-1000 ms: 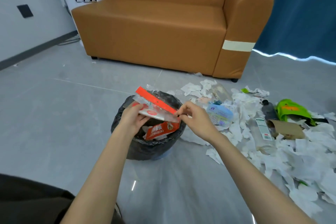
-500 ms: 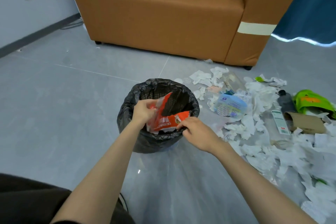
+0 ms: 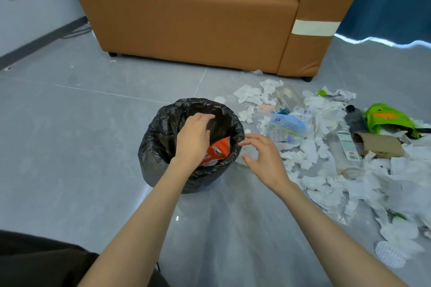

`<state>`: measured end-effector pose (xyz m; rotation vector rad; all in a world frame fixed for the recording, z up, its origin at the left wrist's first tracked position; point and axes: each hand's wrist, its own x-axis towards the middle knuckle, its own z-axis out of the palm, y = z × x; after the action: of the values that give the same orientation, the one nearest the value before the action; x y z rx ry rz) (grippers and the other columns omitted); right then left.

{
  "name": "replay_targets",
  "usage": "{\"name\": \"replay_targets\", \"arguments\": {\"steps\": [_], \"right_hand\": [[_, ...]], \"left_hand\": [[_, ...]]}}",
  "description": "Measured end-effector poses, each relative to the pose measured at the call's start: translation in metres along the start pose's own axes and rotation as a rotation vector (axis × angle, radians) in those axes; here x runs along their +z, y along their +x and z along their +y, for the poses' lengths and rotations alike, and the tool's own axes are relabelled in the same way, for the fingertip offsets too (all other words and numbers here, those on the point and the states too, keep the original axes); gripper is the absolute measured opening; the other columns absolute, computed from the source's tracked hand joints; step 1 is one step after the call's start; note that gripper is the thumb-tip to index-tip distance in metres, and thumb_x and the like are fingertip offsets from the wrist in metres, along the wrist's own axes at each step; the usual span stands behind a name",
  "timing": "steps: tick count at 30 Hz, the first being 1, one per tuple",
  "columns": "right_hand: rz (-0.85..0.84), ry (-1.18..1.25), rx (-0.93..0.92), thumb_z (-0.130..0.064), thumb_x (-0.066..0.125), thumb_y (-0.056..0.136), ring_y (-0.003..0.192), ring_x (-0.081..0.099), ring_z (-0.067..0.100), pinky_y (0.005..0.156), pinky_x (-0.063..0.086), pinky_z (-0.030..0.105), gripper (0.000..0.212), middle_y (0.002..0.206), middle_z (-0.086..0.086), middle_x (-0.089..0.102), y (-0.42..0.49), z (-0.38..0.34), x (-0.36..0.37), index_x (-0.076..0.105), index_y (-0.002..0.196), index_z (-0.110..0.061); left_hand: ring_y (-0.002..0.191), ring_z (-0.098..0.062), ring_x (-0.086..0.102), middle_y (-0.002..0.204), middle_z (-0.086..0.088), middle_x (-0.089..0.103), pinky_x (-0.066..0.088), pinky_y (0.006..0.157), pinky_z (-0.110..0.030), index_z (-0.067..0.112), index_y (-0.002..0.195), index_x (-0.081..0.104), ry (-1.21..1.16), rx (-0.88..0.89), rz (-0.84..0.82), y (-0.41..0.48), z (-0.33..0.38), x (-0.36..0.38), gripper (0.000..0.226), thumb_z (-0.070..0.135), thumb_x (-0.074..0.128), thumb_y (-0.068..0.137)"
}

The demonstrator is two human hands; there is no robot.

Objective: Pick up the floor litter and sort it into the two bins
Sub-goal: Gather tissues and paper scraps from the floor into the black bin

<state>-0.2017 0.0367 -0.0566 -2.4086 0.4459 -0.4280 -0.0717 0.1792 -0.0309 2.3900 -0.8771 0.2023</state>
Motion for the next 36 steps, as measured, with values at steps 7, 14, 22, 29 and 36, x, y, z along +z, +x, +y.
{"name": "replay_targets", "arguments": {"steps": [7, 14, 22, 29, 36], "right_hand": [[-0.265, -0.177, -0.133, -0.008, 0.052, 0.088, 0.130, 0.033, 0.014, 0.098, 0.037, 0.029, 0.050, 0.149, -0.012, 0.032, -0.007, -0.006, -0.004, 0.054, 0.126, -0.039], [-0.247, -0.169, -0.170, -0.007, 0.052, 0.091, 0.129, 0.037, 0.017, 0.104, 0.038, 0.032, 0.040, 0.141, -0.006, 0.043, -0.009, -0.003, 0.016, 0.057, 0.125, -0.027], [-0.001, 0.041, -0.014, 0.008, 0.049, 0.082, 0.117, 0.050, 0.013, 0.095, 0.036, 0.021, 0.037, 0.130, -0.001, 0.053, -0.019, 0.005, 0.006, 0.064, 0.104, -0.016], [0.068, 0.023, 0.414, 0.000, 0.055, 0.080, 0.112, 0.053, 0.022, 0.090, 0.042, 0.028, 0.034, 0.119, 0.003, 0.060, -0.035, 0.082, -0.013, 0.063, 0.109, -0.017], [-0.255, -0.161, 0.509, -0.005, 0.053, 0.085, 0.129, 0.042, 0.024, 0.103, 0.038, 0.032, 0.046, 0.140, 0.007, 0.042, -0.052, 0.133, -0.002, 0.051, 0.130, -0.016]], "left_hand": [[0.110, -0.033, 0.057, 0.119, -0.012, 0.062, 0.040, 0.100, -0.043, 0.015, 0.119, 0.059, 0.291, -0.254, -0.436, -0.018, -0.026, 0.017, 0.032, 0.019, 0.045, 0.090], [0.117, -0.032, 0.051, 0.109, -0.016, 0.065, -0.001, 0.116, -0.050, 0.007, 0.105, 0.061, 0.452, -0.384, -0.564, -0.014, -0.053, 0.002, 0.025, 0.018, 0.055, 0.084], [0.112, -0.033, 0.055, 0.123, -0.016, 0.060, 0.035, 0.106, -0.043, 0.009, 0.130, 0.051, 0.154, -0.180, -0.397, -0.008, -0.001, 0.007, 0.038, 0.014, 0.040, 0.095], [0.126, -0.033, 0.044, 0.141, -0.015, 0.042, 0.039, 0.097, -0.041, 0.007, 0.146, 0.024, 0.103, -0.156, -0.495, -0.030, 0.063, 0.032, 0.066, 0.047, 0.040, 0.096], [0.102, -0.036, 0.058, 0.113, -0.017, 0.061, 0.045, 0.072, -0.039, 0.009, 0.130, 0.041, 0.355, -0.054, -0.467, -0.047, 0.043, 0.056, 0.033, 0.017, 0.040, 0.098]]}}
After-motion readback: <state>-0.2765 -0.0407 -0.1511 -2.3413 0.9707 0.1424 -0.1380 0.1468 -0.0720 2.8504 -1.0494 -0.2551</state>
